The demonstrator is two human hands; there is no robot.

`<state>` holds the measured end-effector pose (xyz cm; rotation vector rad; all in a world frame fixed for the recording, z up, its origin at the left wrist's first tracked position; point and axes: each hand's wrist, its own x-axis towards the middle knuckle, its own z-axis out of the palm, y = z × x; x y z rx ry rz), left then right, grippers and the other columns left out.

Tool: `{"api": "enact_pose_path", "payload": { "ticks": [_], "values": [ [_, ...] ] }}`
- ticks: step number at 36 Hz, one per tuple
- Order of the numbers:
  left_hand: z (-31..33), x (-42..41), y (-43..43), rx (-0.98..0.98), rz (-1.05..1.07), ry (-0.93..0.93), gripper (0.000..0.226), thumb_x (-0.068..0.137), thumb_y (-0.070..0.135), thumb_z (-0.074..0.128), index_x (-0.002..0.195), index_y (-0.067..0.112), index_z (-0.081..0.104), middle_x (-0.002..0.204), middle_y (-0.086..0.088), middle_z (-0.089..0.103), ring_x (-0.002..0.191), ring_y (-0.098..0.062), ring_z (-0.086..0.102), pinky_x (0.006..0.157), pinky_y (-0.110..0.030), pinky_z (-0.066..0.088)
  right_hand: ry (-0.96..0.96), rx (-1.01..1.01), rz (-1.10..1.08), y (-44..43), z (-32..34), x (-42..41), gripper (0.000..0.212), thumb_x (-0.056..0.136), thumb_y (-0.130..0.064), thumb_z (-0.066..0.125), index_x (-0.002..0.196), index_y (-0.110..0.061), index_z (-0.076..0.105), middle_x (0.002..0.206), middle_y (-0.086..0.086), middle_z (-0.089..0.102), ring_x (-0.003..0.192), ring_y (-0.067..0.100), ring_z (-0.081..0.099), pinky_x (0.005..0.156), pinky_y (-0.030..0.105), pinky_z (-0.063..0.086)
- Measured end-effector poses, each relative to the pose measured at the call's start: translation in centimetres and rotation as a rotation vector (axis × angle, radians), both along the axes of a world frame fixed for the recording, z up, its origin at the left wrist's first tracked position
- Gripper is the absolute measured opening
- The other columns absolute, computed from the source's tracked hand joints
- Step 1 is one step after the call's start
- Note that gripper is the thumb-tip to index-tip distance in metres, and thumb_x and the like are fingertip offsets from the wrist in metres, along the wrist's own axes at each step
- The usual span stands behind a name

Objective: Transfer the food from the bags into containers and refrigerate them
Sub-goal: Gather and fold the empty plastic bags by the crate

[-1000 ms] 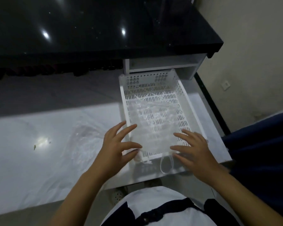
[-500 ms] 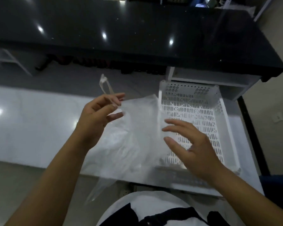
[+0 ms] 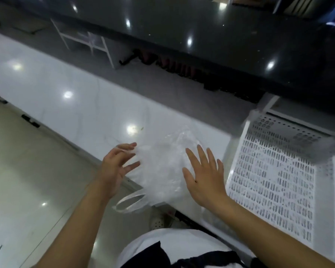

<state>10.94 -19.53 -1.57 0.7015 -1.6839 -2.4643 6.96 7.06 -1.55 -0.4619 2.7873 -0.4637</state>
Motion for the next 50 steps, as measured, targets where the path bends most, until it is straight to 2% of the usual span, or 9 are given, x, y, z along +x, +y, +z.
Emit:
{"api": "enact_pose_path", "payload": {
  "ticks": [6,11,16,20,24,29,32,38,50],
  "values": [
    [-2.8,1.8,-0.4,-0.04,0.095,-0.116,0.045,0.092,-0.007,0.059,0.122,0.026,0.066,0.135,-0.004,0.059,0.116,-0.019,0.067,0.088,-0.029,0.057,-0.08,0.16,0.035,-0.8,-2.0,-0.2,0.065,0.098,-0.065,0.015,0.154,-0.046,-0.011,0.167,-0.003,-0.018,0.153,0.027,-0.014,0.12,0.058,-0.003],
    [-0.7,0.0,0.0,-0.117,0.278,-0.118,0.052,0.093,-0.008,0.056,0.133,0.026,0.051,0.141,-0.009,0.049,0.117,-0.019,0.063,0.091,-0.029,0.054,-0.189,0.179,-0.004,-1.2,-2.4,0.2,0.072,0.092,-0.074,0.017,0.151,-0.049,-0.017,0.167,-0.001,-0.018,0.154,0.031,0.002,0.119,0.06,0.006],
    [2.8,-1.6,1.3,-0.447,0.393,-0.218,0.068,0.091,-0.001,0.05,0.145,0.039,0.039,0.159,0.003,0.029,0.136,-0.013,0.035,0.094,-0.026,0.038,-0.159,0.145,-0.024,-1.4,-1.1,-0.1,0.075,0.092,-0.074,0.022,0.154,-0.047,-0.012,0.168,0.002,-0.009,0.152,0.031,0.01,0.117,0.056,0.015],
    [5.5,-0.9,4.3,-0.768,0.489,-0.049,0.08,0.08,-0.006,0.043,0.146,0.039,0.036,0.162,0.007,0.021,0.15,-0.012,0.015,0.12,-0.038,0.022,-0.028,0.067,-0.023,-1.6,0.4,-1.7,0.07,0.096,-0.064,0.029,0.156,-0.044,0.0,0.168,0.003,-0.002,0.151,0.032,0.007,0.116,0.055,0.015],
    [3.9,-1.1,10.5,-0.943,0.246,0.153,0.08,0.081,-0.014,0.044,0.145,0.034,0.038,0.163,0.001,0.025,0.153,-0.014,0.011,0.123,-0.023,0.01,0.137,-0.019,0.019,-2.8,0.3,-5.1,0.06,0.101,-0.047,0.034,0.157,-0.038,0.012,0.169,0.0,0.0,0.154,0.027,-0.003,0.119,0.054,0.009],
    [-3.9,-4.0,13.4,-1.35,-0.258,-0.235,0.067,0.104,0.033,0.034,0.16,0.032,-0.003,0.167,0.003,-0.019,0.153,-0.025,-0.02,0.123,-0.048,-0.008,0.045,0.197,0.027,-4.1,-3.9,-8.5,0.06,0.104,-0.049,0.019,0.158,-0.034,-0.002,0.167,-0.003,-0.016,0.152,0.027,-0.018,0.12,0.057,-0.003],
    [-7.3,-5.1,12.2,-1.441,-0.435,-0.391,0.066,0.103,0.054,0.019,0.158,0.035,-0.01,0.166,0.001,-0.021,0.15,-0.03,-0.026,0.121,-0.053,-0.014,-0.097,0.295,-0.017,-3.4,-6.8,-9.0,0.063,0.102,-0.056,0.008,0.156,-0.035,-0.016,0.165,-0.004,-0.023,0.151,0.028,-0.023,0.12,0.061,-0.006],
    [-9.1,-4.7,10.2,-1.55,-0.413,-0.409,0.074,0.095,0.068,0.005,0.159,0.032,-0.004,0.168,-0.002,-0.013,0.152,-0.03,-0.021,0.12,-0.053,-0.014,0.009,0.204,-0.055,-3.5,-8.8,-7.9,0.067,0.095,-0.065,-0.001,0.154,-0.038,-0.018,0.166,-0.008,-0.021,0.15,0.028,-0.025,0.115,0.06,-0.019],
    [-9.6,0.5,5.6,-1.489,-0.303,-0.507,0.078,0.095,0.072,0.012,0.159,0.032,-0.007,0.167,-0.006,-0.015,0.152,-0.025,-0.021,0.123,-0.048,-0.01,0.104,0.209,0.075,-7.7,-9.2,-4.5,0.07,0.095,-0.069,-0.002,0.156,-0.037,-0.014,0.167,-0.002,-0.017,0.151,0.03,-0.022,0.116,0.063,-0.012]
  ]
}}
